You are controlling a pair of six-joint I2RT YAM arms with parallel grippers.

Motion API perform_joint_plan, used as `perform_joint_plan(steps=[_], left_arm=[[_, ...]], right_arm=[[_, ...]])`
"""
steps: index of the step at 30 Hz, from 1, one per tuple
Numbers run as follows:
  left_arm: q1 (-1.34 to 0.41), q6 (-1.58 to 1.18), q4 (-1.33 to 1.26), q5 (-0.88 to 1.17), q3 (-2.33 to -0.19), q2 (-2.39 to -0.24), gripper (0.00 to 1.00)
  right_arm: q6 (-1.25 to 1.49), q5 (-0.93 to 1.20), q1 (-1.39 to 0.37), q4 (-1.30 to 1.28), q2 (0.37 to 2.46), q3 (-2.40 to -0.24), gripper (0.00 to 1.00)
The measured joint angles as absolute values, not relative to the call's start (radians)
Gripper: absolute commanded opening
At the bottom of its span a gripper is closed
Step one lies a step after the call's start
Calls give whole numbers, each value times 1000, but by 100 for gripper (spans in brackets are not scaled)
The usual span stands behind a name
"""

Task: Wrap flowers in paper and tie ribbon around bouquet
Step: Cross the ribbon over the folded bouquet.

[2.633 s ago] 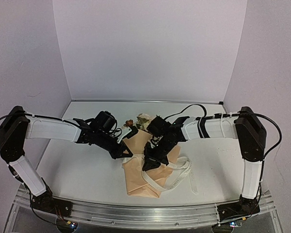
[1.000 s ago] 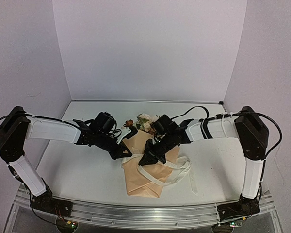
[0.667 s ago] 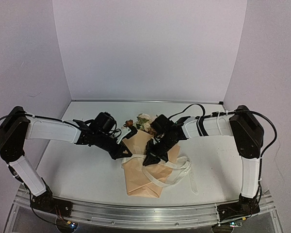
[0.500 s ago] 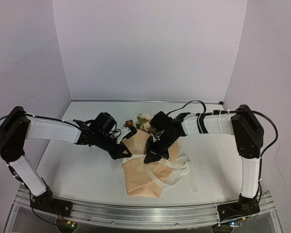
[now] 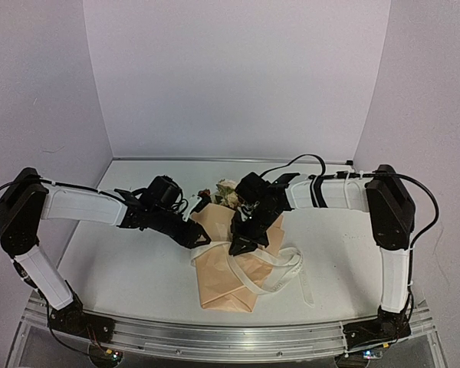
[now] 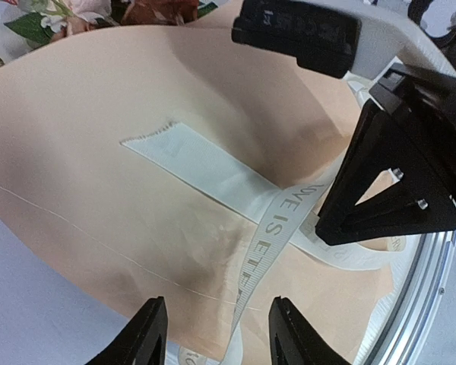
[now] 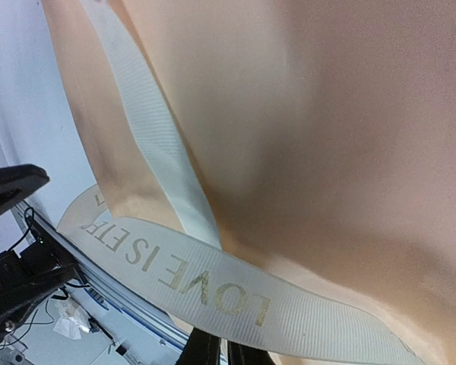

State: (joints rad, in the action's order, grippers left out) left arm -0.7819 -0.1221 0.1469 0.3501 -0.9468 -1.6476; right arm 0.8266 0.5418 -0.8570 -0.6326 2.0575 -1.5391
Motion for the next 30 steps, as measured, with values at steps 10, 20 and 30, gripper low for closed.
perform_joint_plan(steps=[10,20,30], left_arm=[[-757,-263,98,304,-949,-1602,57],[-784,-501,183,105,-1112,-1676,60],[-939,-738,375,-186,-1283,-1831,62]], right_arm=[[783,511,-858,-646,2049,-1536,47],[727,427,-858,-646,1843,-1414,63],[700,271,-810,-680,1560,-1145,74]])
